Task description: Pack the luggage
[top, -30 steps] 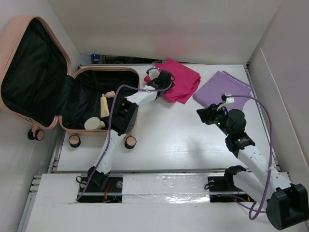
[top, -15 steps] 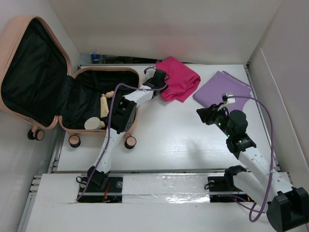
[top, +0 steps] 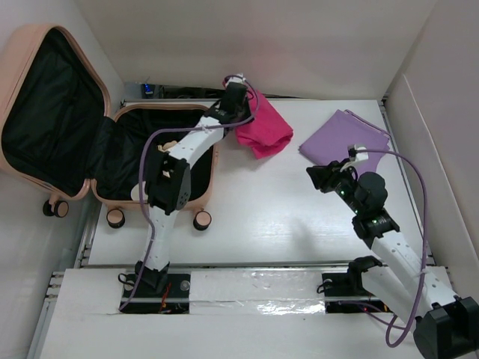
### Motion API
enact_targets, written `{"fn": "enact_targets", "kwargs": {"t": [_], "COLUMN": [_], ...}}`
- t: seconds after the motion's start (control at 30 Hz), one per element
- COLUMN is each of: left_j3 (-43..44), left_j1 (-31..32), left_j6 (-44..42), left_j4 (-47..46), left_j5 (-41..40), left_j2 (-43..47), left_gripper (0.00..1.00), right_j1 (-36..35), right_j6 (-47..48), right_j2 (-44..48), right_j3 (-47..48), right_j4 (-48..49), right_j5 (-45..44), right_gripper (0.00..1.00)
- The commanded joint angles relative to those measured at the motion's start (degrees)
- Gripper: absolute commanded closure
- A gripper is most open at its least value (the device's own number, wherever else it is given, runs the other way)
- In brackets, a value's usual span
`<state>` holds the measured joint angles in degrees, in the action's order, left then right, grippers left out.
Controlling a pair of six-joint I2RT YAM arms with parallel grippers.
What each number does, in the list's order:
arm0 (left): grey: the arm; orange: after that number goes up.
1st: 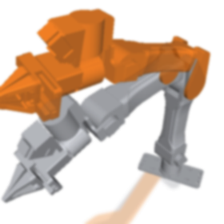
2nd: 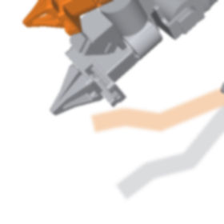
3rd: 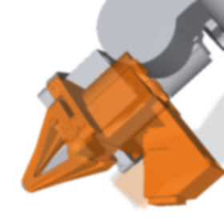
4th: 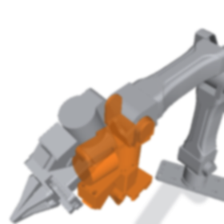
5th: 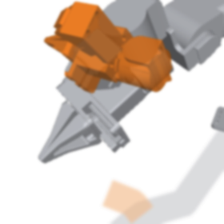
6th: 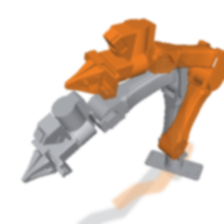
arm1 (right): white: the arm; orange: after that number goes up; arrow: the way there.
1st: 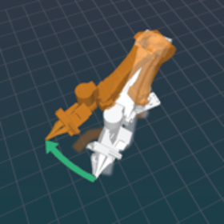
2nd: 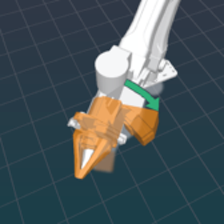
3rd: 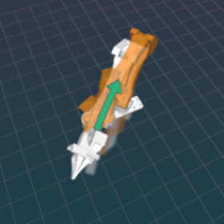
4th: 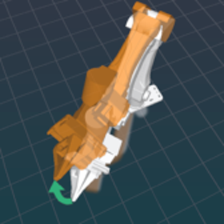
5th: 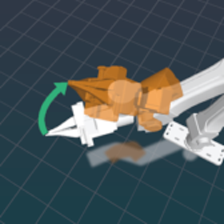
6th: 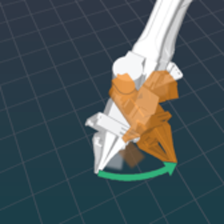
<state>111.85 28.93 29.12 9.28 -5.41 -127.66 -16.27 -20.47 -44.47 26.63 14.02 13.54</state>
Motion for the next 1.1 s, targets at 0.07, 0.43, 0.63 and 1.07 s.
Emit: {"fn": "enact_targets", "kwargs": {"t": [0.07, 0.43, 0.63, 1.07], "left_j3": [7.0, -30.4, -50.8, -70.3], "left_j1": [-3.3, -26.6, -39.6, -42.0], "left_j6": [-11.8, -9.2, -3.9, 21.8], "left_j4": [4.5, -1.7, -6.3, -21.0], "left_j5": [3.3, 8.2, 15.4, 28.2], "left_j2": [15.1, 45.7, 52.3, 56.9], "left_gripper": [1.0, 1.0, 1.0, 1.0], "right_j1": [-0.6, -0.6, -0.6, -0.1], "right_j6": [0.0, -0.3, -0.4, 0.0], "right_j2": [1.7, 3.4, 4.2, 4.5], "right_j3": [1.6, 1.5, 1.6, 1.8], "right_j4": [2.5, 1.8, 1.5, 0.8], "right_j5": [-2.5, -2.2, -1.4, -1.9], "right_gripper": [0.64, 0.64, 0.64, 0.64]}}
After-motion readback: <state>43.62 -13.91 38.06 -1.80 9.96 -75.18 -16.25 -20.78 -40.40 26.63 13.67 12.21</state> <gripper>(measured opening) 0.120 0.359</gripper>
